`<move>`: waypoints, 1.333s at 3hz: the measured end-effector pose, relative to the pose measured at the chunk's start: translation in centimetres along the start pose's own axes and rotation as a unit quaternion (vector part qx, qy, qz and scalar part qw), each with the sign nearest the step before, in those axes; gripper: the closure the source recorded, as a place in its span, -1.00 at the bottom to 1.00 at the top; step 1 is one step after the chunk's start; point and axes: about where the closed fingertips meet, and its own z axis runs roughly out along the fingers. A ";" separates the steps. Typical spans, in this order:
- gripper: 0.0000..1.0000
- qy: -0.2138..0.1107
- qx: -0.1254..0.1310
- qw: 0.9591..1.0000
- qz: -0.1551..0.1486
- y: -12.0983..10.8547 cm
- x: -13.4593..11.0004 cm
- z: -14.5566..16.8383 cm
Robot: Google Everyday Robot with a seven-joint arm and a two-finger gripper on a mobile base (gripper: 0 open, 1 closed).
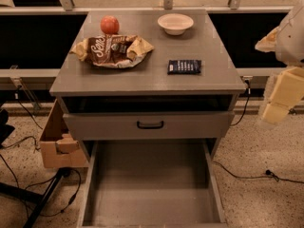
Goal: Place brown chip bag into middle drawer
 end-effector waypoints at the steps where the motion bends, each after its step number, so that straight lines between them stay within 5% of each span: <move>1: -1.00 -0.009 0.008 1.000 -0.003 -1.0 -0.9 0.3; 2: -1.00 -0.055 0.018 0.998 -0.033 -4.6 -5.3 1.9; 4: -1.00 -0.168 0.040 0.982 -0.071 -10.0 -20.7 6.1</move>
Offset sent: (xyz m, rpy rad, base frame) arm 0.1302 0.0880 0.0069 0.1681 -0.1384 0.1852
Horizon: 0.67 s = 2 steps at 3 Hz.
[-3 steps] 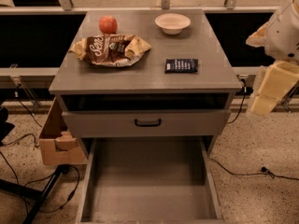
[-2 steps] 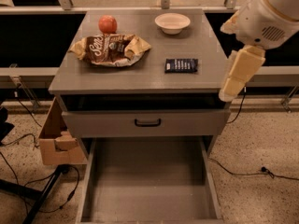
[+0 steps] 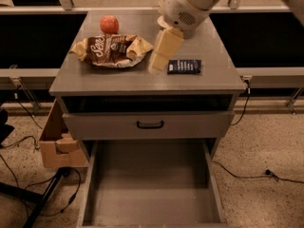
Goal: Place brown chip bag into middle drawer
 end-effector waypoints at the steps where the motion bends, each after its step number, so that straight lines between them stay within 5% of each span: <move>1: -1.00 -0.033 0.017 0.999 -0.007 -2.3 -6.1 5.8; 2: -1.00 -0.053 0.037 0.998 -0.005 -4.4 -10.3 10.8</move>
Offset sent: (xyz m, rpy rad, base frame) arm 0.1221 0.1811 -0.0354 0.1376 -0.1322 -0.0089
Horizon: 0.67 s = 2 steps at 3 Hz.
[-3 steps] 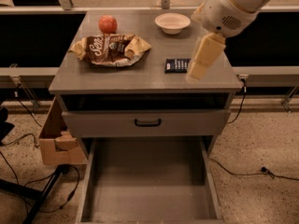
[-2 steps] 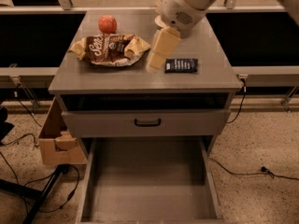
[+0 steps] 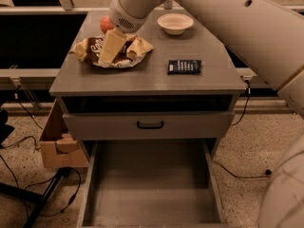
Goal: Place brown chip bag into middle drawer
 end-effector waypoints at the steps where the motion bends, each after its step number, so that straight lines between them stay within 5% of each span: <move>1: -1.00 -0.001 0.000 1.000 0.000 0.0 -0.1 0.0; 2: -1.00 -0.002 0.004 1.000 -0.005 -0.4 -0.2 1.4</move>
Offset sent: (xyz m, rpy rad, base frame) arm 0.0251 0.0156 -0.0151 0.0017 -0.0339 0.0031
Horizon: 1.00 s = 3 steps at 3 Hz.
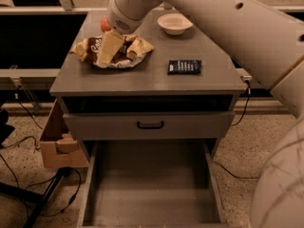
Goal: Place brown chip bag into middle drawer
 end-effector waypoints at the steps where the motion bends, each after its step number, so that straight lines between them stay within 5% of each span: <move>1: -1.00 0.009 0.009 1.000 0.006 -1.7 0.7 3.6; 2: -1.00 0.025 0.004 1.000 0.017 -2.4 1.8 6.7; 3: -0.63 0.046 -0.020 0.998 0.024 -2.2 3.1 10.4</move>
Offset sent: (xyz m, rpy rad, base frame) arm 0.0797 0.0176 -0.0718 -0.0474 0.0425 -0.0845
